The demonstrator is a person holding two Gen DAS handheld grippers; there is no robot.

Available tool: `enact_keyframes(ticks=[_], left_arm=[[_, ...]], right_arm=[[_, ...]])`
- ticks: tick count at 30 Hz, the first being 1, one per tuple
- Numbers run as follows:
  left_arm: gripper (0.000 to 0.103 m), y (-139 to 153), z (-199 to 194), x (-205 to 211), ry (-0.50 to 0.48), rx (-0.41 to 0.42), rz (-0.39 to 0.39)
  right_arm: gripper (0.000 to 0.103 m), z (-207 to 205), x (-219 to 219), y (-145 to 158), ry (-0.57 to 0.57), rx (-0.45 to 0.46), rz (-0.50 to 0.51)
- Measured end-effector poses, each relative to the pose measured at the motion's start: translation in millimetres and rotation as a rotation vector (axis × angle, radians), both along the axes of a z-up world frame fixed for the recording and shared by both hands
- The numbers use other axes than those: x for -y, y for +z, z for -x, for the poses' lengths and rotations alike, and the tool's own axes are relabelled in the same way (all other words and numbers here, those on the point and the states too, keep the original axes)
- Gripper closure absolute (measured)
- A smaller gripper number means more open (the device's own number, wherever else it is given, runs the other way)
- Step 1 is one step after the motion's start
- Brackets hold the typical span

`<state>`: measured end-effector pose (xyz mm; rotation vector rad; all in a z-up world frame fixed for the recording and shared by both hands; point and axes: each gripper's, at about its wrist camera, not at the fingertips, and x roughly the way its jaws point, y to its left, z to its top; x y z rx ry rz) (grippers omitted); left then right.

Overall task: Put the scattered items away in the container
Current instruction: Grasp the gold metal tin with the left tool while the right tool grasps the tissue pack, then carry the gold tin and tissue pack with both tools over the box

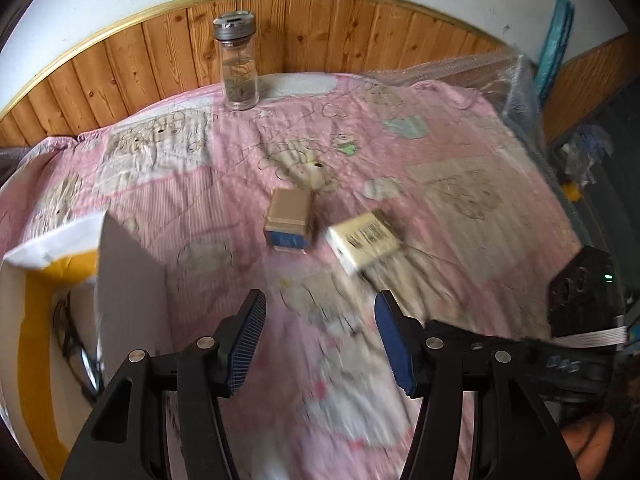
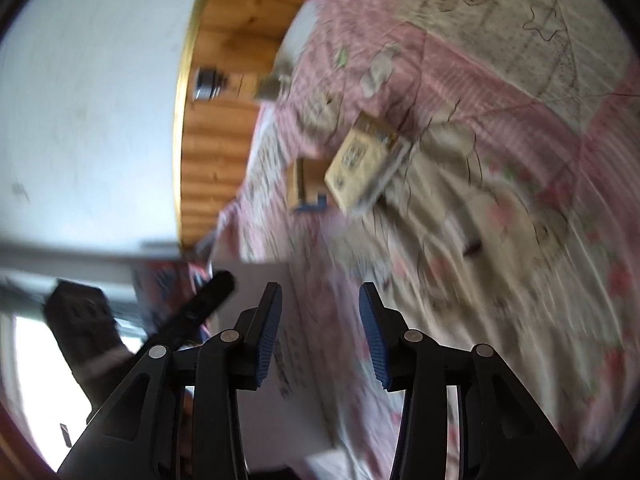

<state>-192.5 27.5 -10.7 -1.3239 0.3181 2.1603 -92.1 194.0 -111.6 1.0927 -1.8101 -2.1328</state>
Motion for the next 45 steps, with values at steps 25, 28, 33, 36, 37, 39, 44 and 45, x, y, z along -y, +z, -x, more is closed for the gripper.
enact_keyframes(ticks=[25, 28, 33, 36, 37, 39, 44, 45], left_arm=[[0.054, -108, 113, -57, -0.057, 0.064, 0.072], [0.054, -109, 110, -60, -0.075, 0.045, 0.079], [0.054, -106, 107, -61, -0.075, 0.049, 0.089], [0.054, -98, 100, -57, -0.074, 0.051, 0.078], [0.054, -95, 97, -56, -0.075, 0.054, 0.072], [0.054, -88, 88, -52, -0.082, 0.057, 0.061], [0.054, -67, 56, -41, -0.103, 0.051, 0.030], [0.054, -64, 50, -39, -0.105, 0.051, 0.024]], right_arm=[[0.076, 122, -24, -48, -0.081, 0.141, -0.081], [0.079, 123, -22, -49, -0.075, 0.112, -0.110], [0.080, 110, -20, -35, -0.071, 0.104, -0.152], [0.080, 97, -17, -24, -0.061, 0.100, -0.176], [0.080, 93, -15, -19, -0.055, 0.099, -0.187], [0.080, 82, -10, -11, -0.041, 0.096, -0.203], [0.080, 51, 6, 4, 0.000, 0.087, -0.230], [0.080, 46, 8, 6, 0.007, 0.086, -0.233]])
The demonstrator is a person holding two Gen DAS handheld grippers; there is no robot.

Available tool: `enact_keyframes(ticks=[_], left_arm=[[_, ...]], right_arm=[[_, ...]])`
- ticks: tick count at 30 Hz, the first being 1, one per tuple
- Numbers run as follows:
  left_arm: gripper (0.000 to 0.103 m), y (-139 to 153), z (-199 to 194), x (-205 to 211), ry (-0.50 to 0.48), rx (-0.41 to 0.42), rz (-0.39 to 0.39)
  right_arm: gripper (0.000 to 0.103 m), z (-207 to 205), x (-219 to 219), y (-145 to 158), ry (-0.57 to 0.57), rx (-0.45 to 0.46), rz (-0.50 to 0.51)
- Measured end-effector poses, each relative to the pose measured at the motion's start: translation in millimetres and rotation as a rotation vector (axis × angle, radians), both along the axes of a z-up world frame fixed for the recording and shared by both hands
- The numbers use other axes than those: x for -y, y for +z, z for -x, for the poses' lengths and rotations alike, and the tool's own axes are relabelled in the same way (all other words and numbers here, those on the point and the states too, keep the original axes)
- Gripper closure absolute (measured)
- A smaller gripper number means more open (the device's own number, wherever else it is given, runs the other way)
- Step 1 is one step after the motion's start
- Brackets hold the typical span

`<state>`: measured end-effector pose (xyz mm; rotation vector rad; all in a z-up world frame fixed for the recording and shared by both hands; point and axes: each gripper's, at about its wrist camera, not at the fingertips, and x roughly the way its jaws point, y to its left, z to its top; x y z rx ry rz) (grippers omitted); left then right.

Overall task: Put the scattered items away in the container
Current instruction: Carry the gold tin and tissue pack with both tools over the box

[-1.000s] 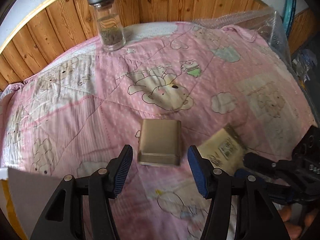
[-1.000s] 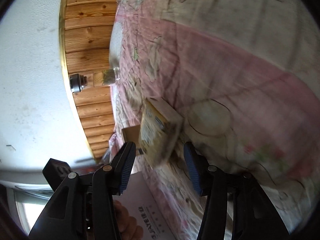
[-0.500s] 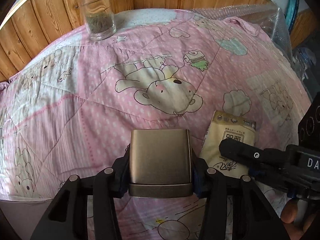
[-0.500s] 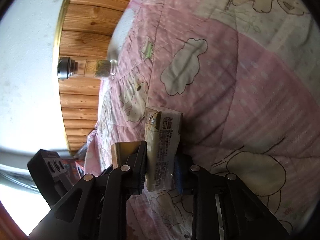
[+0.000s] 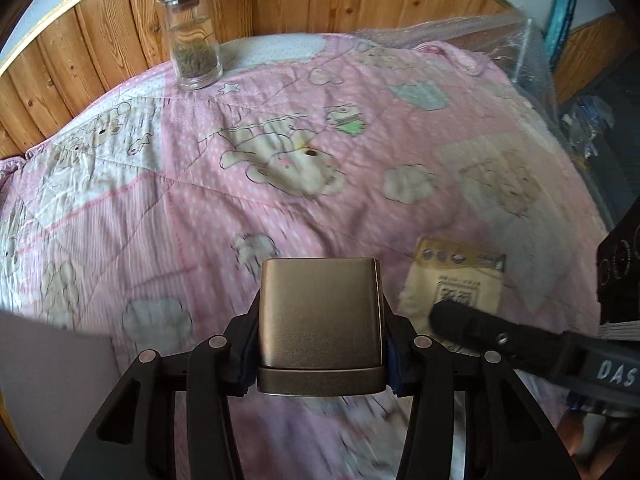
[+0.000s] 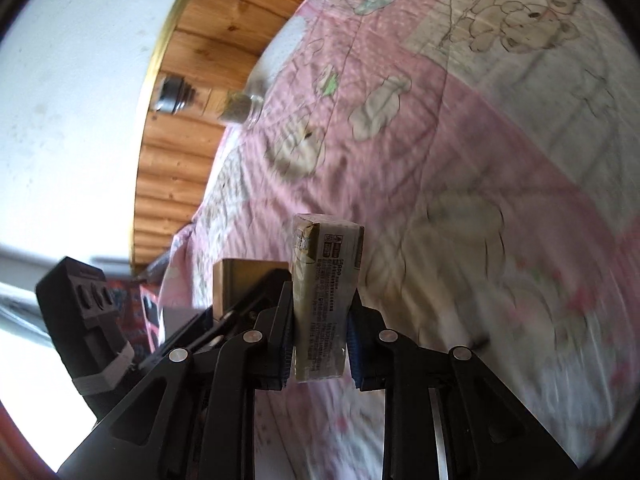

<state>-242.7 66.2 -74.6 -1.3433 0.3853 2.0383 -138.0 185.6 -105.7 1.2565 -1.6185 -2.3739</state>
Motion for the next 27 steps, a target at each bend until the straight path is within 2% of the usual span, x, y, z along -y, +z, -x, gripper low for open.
enact_keyframes(ticks=[13, 18, 27], left_arm=[[0.054, 36, -90, 57, 0.028, 0.023, -0.080], [0.054, 42, -116, 82, 0.044, 0.036, -0.108], [0.054, 54, -158, 125, 0.070, 0.008, -0.131]], right_arm=[[0.080, -74, 44, 25, 0.098, -0.008, -0.036], [0.080, -94, 62, 35, 0.134, -0.012, -0.064], [0.080, -119, 100, 57, 0.228, -0.031, -0.142]])
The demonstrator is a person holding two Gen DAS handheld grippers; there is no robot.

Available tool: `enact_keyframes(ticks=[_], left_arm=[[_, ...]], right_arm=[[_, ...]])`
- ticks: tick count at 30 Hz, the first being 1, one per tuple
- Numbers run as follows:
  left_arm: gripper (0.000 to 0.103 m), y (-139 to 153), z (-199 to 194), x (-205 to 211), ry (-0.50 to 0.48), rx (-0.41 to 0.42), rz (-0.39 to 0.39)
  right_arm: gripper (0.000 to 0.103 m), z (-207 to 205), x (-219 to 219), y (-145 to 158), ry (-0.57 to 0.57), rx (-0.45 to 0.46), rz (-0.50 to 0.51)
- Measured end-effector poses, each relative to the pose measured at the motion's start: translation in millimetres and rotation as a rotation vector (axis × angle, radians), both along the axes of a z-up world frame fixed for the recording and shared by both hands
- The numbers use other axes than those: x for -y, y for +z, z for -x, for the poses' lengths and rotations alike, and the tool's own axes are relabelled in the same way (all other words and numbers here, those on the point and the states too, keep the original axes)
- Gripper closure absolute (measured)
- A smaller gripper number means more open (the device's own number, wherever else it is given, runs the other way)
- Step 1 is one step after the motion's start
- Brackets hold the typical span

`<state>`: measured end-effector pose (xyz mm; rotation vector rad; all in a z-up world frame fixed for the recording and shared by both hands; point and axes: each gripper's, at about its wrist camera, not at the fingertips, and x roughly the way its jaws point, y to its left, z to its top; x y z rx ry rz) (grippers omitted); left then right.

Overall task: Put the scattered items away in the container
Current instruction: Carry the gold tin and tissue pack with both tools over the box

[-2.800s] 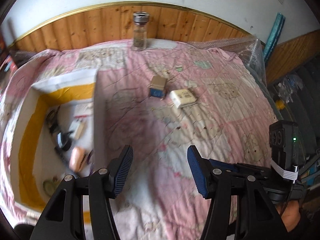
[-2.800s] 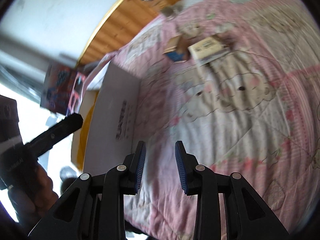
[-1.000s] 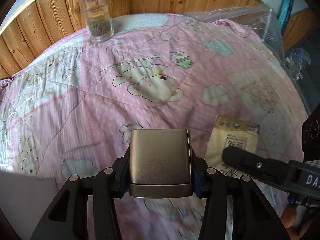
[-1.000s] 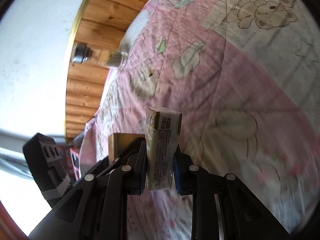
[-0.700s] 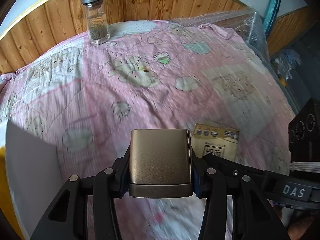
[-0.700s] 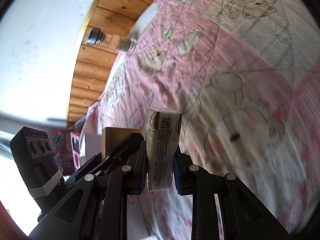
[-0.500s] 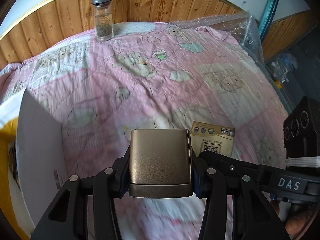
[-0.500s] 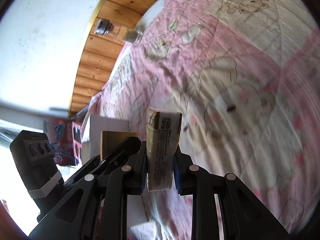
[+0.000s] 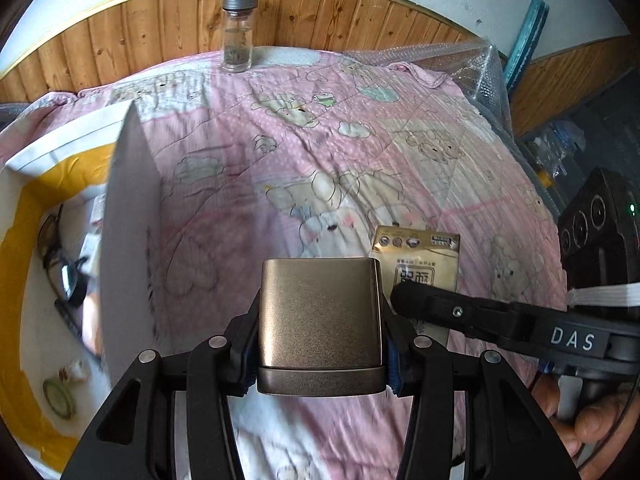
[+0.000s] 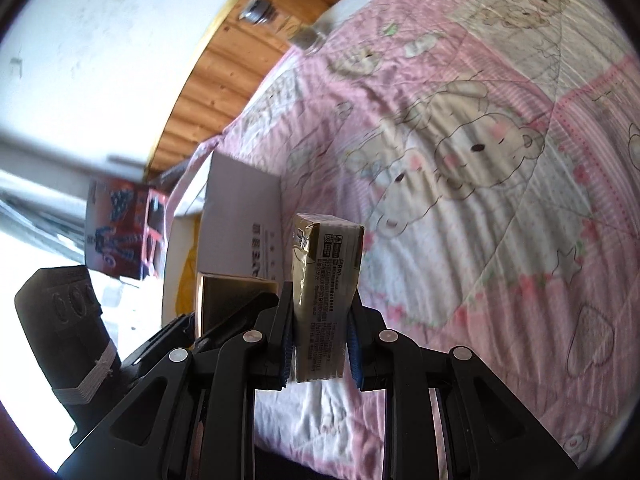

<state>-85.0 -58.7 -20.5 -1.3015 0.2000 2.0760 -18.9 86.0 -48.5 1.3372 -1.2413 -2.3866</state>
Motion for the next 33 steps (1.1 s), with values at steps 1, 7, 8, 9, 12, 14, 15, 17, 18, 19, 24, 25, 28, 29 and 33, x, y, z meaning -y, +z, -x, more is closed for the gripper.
enact_keyframes(ticks=[1, 7, 8, 9, 12, 14, 15, 17, 18, 19, 24, 25, 28, 29, 33], left_arm=[[0.054, 2, -5, 5, 0.002, 0.000, -0.008], [0.054, 15, -27, 35, 0.026, -0.004, -0.046], [0.054, 17, -31, 41, 0.030, -0.003, -0.056], [0.054, 20, -35, 46, 0.035, 0.001, -0.068], [0.054, 27, -43, 63, 0.048, 0.002, -0.098], [0.054, 32, -48, 72, 0.060, -0.002, -0.111], [0.054, 34, -49, 77, 0.064, -0.001, -0.118], [0.054, 38, -51, 87, 0.079, 0.002, -0.134], [0.054, 40, -52, 92, 0.086, 0.003, -0.144], [0.054, 42, -53, 96, 0.093, 0.001, -0.151], [0.054, 55, -55, 120, 0.129, -0.021, -0.173], [0.054, 57, -55, 124, 0.138, -0.025, -0.177], [0.054, 62, -53, 138, 0.163, -0.032, -0.185], [0.054, 64, -52, 142, 0.173, -0.037, -0.186], [0.054, 70, -46, 160, 0.205, -0.049, -0.191]], right_arm=[[0.080, -2, 5, 2, 0.016, -0.002, -0.011], [0.080, -14, 35, 20, 0.120, -0.023, -0.091], [0.080, -16, 41, 24, 0.139, -0.030, -0.105], [0.080, -17, 46, 27, 0.157, -0.036, -0.118], [0.080, -22, 60, 37, 0.204, -0.052, -0.148], [0.080, -24, 70, 44, 0.235, -0.065, -0.172], [0.080, -25, 75, 48, 0.249, -0.072, -0.183], [0.080, -25, 86, 55, 0.277, -0.088, -0.205], [0.080, -25, 91, 58, 0.289, -0.095, -0.215], [0.080, -25, 96, 62, 0.302, -0.103, -0.226], [0.080, -22, 121, 77, 0.367, -0.139, -0.284], [0.080, -21, 126, 80, 0.380, -0.146, -0.293], [0.080, -17, 139, 88, 0.412, -0.164, -0.316], [0.080, -16, 144, 90, 0.423, -0.169, -0.324], [0.080, -10, 159, 97, 0.461, -0.185, -0.349]])
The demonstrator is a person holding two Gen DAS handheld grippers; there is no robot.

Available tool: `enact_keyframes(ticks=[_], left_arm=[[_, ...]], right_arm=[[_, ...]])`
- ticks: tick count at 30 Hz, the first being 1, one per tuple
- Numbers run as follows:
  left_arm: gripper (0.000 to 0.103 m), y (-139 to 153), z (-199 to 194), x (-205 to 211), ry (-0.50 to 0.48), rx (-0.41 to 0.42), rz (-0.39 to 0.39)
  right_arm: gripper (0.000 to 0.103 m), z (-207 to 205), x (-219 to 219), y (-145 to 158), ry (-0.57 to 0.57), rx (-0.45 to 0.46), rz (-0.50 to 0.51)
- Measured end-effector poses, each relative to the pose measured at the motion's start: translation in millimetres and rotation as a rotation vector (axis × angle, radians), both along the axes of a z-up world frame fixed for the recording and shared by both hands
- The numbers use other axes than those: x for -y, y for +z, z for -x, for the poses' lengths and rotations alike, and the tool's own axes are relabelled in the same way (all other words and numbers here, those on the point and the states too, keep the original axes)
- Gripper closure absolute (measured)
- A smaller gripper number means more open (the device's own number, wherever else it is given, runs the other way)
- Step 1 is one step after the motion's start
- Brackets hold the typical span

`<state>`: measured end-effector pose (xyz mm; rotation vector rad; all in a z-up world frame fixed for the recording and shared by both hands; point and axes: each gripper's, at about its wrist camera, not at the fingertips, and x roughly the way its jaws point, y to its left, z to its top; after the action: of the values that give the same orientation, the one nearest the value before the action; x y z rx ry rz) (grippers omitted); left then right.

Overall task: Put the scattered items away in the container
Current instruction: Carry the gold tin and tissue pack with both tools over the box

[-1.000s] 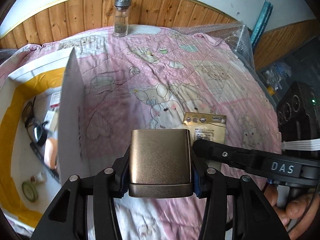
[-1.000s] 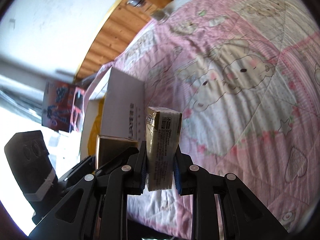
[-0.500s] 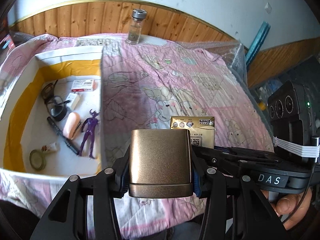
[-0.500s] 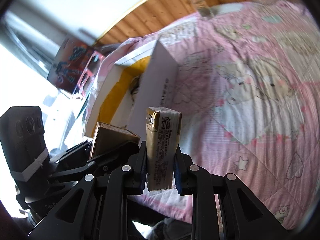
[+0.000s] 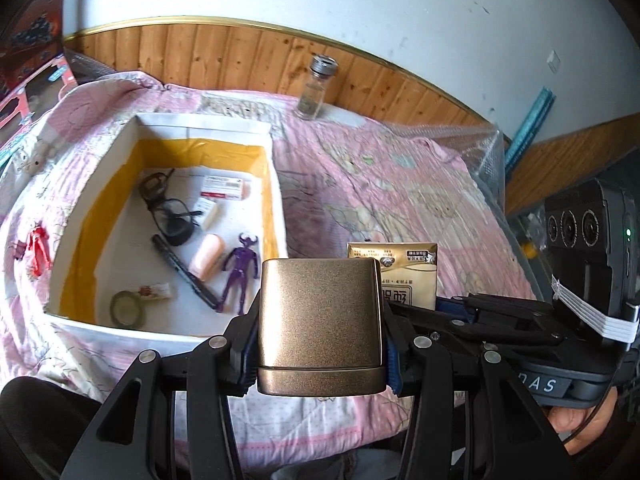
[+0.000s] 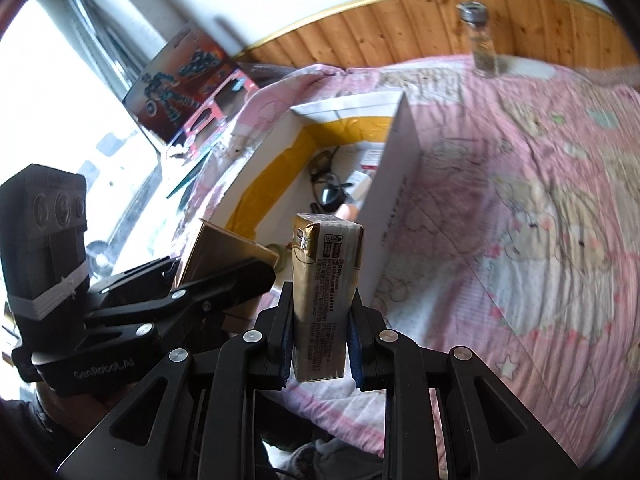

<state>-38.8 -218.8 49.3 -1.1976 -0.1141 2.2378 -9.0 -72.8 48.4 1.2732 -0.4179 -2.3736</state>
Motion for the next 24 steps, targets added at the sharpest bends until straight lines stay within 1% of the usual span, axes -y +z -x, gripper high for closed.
enact_keyframes(ticks=[5, 10, 18, 24], left_arm=[[0.054, 4, 11, 20, 0.066, -0.010, 0.015], [0.054, 0, 29, 39, 0.126, -0.003, 0.038], [0.054, 1, 46, 56, 0.171, -0.034, 0.079], [0.054, -2, 63, 69, 0.192, -0.037, 0.107]], right_arm=[[0.080, 9, 15, 5, 0.037, -0.016, -0.032], [0.079, 22, 31, 10, 0.069, -0.029, -0.060], [0.079, 46, 49, 17, 0.098, -0.046, -0.105], [0.079, 69, 61, 20, 0.114, -0.055, -0.151]])
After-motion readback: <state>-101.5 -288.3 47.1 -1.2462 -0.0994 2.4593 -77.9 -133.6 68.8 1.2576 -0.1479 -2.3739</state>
